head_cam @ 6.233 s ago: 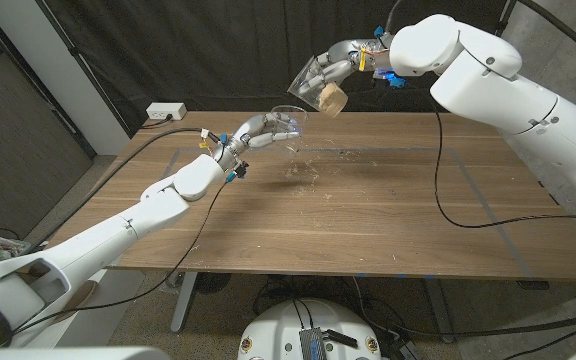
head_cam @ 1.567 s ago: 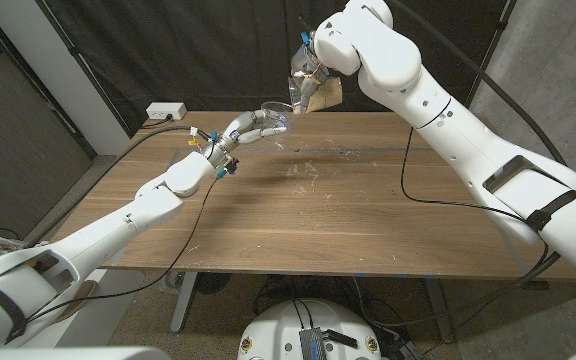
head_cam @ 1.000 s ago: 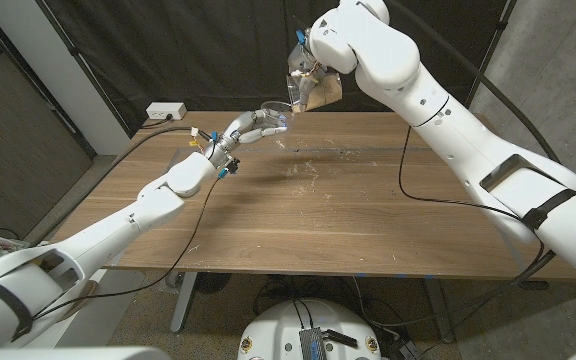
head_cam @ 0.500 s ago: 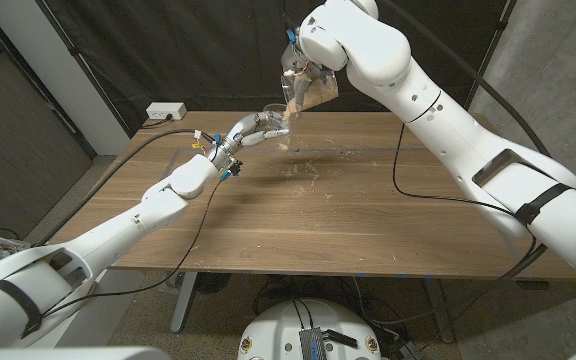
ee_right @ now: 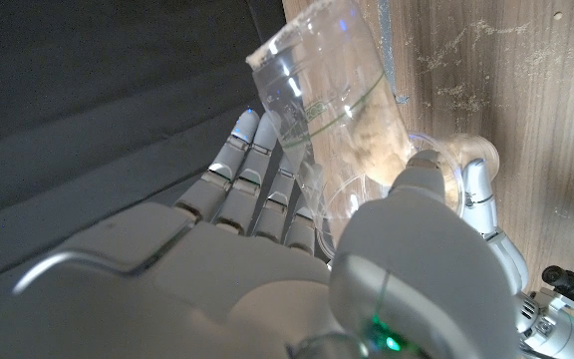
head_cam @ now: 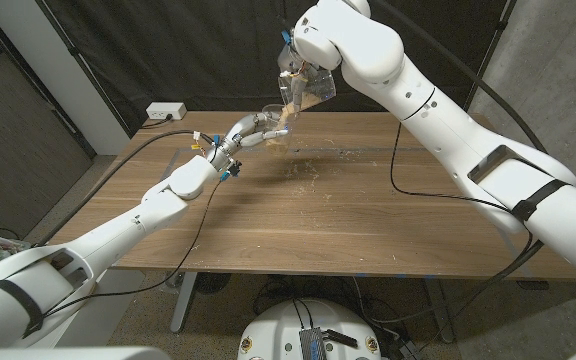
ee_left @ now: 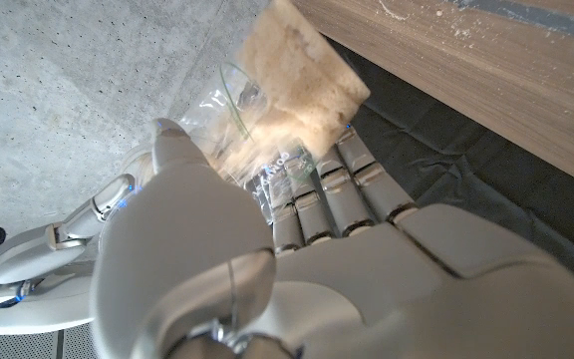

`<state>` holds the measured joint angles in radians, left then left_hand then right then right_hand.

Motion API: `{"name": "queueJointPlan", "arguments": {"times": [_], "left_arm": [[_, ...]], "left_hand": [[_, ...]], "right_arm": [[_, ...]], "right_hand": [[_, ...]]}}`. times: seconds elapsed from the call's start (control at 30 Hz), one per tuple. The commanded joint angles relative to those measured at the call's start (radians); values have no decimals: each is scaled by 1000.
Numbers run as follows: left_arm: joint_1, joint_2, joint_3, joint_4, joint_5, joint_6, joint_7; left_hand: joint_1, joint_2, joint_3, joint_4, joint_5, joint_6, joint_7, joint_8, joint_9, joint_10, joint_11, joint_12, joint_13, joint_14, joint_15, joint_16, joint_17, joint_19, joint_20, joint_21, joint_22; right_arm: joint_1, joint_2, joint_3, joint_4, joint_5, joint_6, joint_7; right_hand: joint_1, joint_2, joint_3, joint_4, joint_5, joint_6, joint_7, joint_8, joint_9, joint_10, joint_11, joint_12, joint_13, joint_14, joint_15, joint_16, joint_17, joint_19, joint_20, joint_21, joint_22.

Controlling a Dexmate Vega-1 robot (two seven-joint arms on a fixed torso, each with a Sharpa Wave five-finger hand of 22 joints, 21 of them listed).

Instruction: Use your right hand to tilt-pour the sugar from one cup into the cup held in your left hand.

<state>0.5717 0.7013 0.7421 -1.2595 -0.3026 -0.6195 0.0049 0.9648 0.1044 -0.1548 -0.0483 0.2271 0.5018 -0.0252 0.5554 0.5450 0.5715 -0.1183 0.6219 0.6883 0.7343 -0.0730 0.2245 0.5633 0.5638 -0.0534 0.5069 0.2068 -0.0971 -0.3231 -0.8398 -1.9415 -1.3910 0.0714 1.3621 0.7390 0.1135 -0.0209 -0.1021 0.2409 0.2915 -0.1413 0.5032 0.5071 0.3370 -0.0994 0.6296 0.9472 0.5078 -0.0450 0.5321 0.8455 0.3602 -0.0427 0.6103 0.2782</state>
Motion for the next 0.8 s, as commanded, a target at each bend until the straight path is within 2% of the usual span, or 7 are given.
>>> {"name": "queueJointPlan", "arguments": {"times": [0.03,0.43,0.6,0.8], "left_arm": [[-2,-3,0,15,-2,-11,-3],[-7,-14,3,32,-6,-22,-8],[-8,-25,3,51,-13,-31,-11],[-10,-33,2,69,-14,-51,-13]], "left_hand": [[11,11,-7,4,-3,10,-2,8,1,10,-9,7,6,8,-81,-6,6,0,-30,7,2],[11,9,-11,5,-4,11,0,11,3,11,-8,11,13,9,-83,-6,7,1,-32,9,2],[11,9,-12,5,-4,10,0,11,3,10,-9,13,16,9,-84,-7,7,1,-31,9,1],[12,9,-13,5,-4,11,0,11,1,12,-11,14,17,10,-85,-7,7,1,-32,10,1]], "right_arm": [[7,2,-7,9,-5,10,-12],[4,-4,0,12,-9,4,-22],[-9,-10,29,-6,-15,-32,-28],[-31,6,95,-38,2,-122,-32]], "right_hand": [[-1,8,1,-5,5,58,-46,2,4,7,-2,3,5,12,-185,-3,6,7,-52,5,0],[-2,8,1,-5,6,64,-45,3,4,12,-2,3,5,15,-185,-4,10,7,-53,7,-2],[-1,8,1,-5,6,67,-44,3,4,13,-3,3,6,16,-185,-5,13,7,-54,7,-2],[-1,7,1,-6,7,75,-44,4,4,13,-4,3,8,16,-185,-6,16,7,-53,8,-3]]}}
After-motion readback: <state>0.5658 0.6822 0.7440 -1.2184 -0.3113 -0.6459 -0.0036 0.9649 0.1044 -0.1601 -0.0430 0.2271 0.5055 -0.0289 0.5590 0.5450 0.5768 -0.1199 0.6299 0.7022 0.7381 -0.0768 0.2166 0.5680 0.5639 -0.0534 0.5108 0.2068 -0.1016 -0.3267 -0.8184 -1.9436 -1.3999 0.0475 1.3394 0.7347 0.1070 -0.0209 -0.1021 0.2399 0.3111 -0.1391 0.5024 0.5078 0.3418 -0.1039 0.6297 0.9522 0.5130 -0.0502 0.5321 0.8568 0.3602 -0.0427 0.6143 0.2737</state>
